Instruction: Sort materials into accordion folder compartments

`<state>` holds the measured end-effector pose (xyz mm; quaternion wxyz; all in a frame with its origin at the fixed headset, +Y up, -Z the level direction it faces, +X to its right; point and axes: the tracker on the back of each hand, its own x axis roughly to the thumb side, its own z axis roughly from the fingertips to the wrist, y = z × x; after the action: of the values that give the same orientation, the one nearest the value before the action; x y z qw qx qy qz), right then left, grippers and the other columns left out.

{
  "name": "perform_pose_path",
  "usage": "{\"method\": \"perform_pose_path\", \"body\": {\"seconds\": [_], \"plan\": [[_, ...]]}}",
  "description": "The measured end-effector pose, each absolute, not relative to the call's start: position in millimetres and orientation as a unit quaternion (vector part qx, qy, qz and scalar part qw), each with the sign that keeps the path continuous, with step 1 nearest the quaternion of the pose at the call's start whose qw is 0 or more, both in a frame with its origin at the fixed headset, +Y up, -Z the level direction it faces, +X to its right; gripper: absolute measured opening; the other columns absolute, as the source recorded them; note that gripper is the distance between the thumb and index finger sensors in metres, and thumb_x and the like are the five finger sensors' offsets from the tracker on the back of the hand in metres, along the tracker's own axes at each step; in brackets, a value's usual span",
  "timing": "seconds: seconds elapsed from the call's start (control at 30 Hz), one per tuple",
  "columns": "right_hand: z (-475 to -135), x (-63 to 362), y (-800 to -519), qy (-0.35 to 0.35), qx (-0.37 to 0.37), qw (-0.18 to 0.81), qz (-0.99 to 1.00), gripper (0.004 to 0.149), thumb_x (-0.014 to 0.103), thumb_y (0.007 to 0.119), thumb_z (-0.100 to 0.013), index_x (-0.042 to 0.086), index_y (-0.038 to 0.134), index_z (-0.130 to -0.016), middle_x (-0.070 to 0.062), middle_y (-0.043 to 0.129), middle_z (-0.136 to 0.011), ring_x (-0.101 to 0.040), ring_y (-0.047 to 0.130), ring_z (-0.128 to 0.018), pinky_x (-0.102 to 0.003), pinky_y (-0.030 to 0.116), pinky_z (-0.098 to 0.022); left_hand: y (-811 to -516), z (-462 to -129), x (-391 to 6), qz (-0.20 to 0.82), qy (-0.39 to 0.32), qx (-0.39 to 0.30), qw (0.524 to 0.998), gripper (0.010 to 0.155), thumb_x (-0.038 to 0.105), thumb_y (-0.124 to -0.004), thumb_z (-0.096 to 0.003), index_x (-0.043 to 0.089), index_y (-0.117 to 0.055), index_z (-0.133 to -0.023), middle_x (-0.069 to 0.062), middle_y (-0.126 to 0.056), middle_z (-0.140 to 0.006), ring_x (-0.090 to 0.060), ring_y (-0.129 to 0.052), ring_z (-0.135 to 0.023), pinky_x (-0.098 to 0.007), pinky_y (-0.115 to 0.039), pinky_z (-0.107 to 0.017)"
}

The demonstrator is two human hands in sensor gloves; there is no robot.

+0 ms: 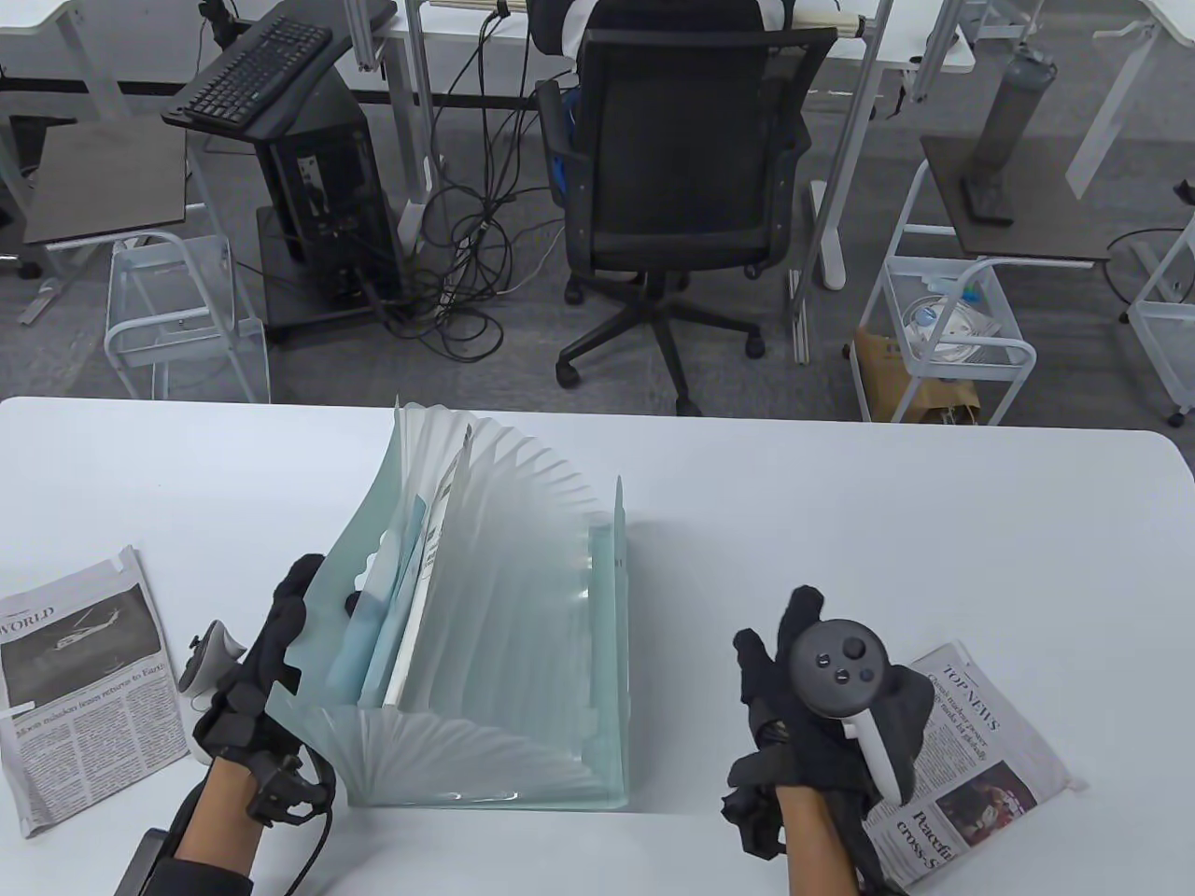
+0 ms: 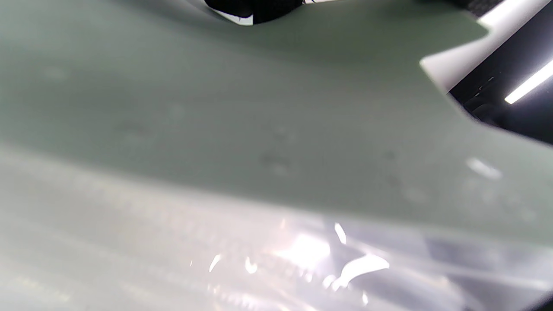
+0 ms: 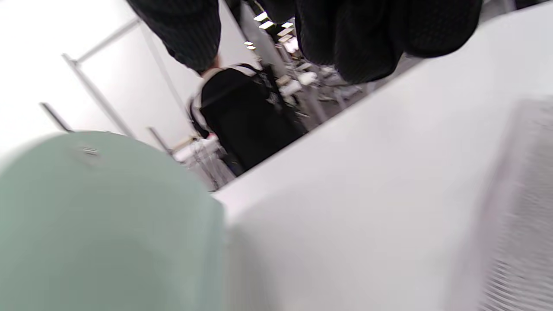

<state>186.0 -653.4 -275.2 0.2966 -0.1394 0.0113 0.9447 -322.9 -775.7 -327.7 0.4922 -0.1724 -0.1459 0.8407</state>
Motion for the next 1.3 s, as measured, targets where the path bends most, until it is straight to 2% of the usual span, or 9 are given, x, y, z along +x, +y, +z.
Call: {"method": "perform_pose_path", "body": {"seconds": [0.13, 0.3, 0.47, 0.67, 1.0, 1.2, 1.3], "plan": [[-277.3, 217.5, -700.9, 0.059, -0.212, 0.291, 0.931, 0.074, 0.034, 0.069, -0.069, -0.005, 0.025, -0.114, -0.040, 0.041, -0.109, -0.065, 0.056, -0.086, -0.071, 0.053, -0.063, -775.5, -327.3, -321.8, 0.842, -0.144, -0.171, 0.491, 0.065, 0.067, -0.062, -0.0550, 0.061, -0.027, -0.109, 0.002, -0.055, -0.115, -0.026, -0.033, -0.115, -0.067, -0.015, -0.076], [-280.6, 231.7, -746.2, 0.104, -0.288, 0.244, 0.920, 0.079, 0.036, 0.069, -0.069, -0.009, 0.022, -0.112, -0.044, 0.036, -0.108, -0.068, 0.051, -0.084, -0.072, 0.049, -0.063, -776.1, -327.2, -321.2, 0.842, -0.143, -0.169, 0.492, 0.065, 0.067, -0.062, -0.0550, 0.061, -0.027, -0.109, 0.002, -0.055, -0.115, -0.026, -0.033, -0.115, -0.066, -0.015, -0.076], [-289.2, 225.7, -773.6, 0.158, -0.301, 0.207, 0.918, 0.087, 0.044, 0.065, -0.069, -0.011, 0.013, -0.111, -0.045, 0.028, -0.108, -0.069, 0.042, -0.084, -0.072, 0.047, -0.064, -776.2, -327.1, -318.9, 0.840, -0.142, -0.169, 0.497, 0.065, 0.067, -0.062, -0.0551, 0.061, -0.026, -0.109, 0.002, -0.055, -0.115, -0.026, -0.033, -0.115, -0.066, -0.015, -0.076], [-293.0, 206.0, -785.0, 0.165, -0.274, 0.125, 0.939, 0.091, 0.050, 0.065, -0.068, -0.008, 0.010, -0.112, -0.043, 0.023, -0.109, -0.068, 0.036, -0.085, -0.074, 0.044, -0.065, -776.9, -327.0, -317.2, 0.839, -0.141, -0.169, 0.498, 0.065, 0.067, -0.061, -0.0552, 0.062, -0.027, -0.109, 0.002, -0.055, -0.115, -0.026, -0.033, -0.115, -0.065, -0.014, -0.076], [-297.6, 194.2, -779.7, 0.167, -0.231, 0.160, 0.945, 0.081, 0.028, 0.075, -0.068, -0.003, 0.014, -0.113, -0.039, 0.029, -0.110, -0.065, 0.037, -0.087, -0.069, 0.048, -0.066, -777.5, -327.0, -315.6, 0.838, -0.141, -0.171, 0.499, 0.065, 0.067, -0.061, -0.0553, 0.062, -0.026, -0.109, 0.002, -0.055, -0.116, -0.026, -0.033, -0.115, -0.065, -0.014, -0.076], [-299.3, 184.1, -778.0, 0.150, -0.223, 0.102, 0.958, 0.072, 0.012, 0.077, -0.063, -0.005, 0.027, -0.113, -0.037, 0.043, -0.107, -0.063, 0.052, -0.082, -0.065, 0.061, -0.063, -777.0, -327.0, -314.4, 0.841, -0.141, -0.173, 0.493, 0.065, 0.067, -0.062, -0.0554, 0.062, -0.026, -0.109, 0.002, -0.055, -0.116, -0.027, -0.033, -0.115, -0.064, -0.013, -0.076], [-300.9, 178.0, -778.3, 0.164, -0.213, 0.083, 0.960, 0.065, 0.005, 0.079, -0.060, -0.004, 0.040, -0.112, -0.036, 0.044, -0.106, -0.063, 0.053, -0.081, -0.066, 0.063, -0.062, -776.9, -326.9, -314.5, 0.841, -0.141, -0.173, 0.492, 0.065, 0.067, -0.061, -0.0554, 0.062, -0.026, -0.109, 0.001, -0.055, -0.116, -0.026, -0.033, -0.114, -0.064, -0.013, -0.076]]}}
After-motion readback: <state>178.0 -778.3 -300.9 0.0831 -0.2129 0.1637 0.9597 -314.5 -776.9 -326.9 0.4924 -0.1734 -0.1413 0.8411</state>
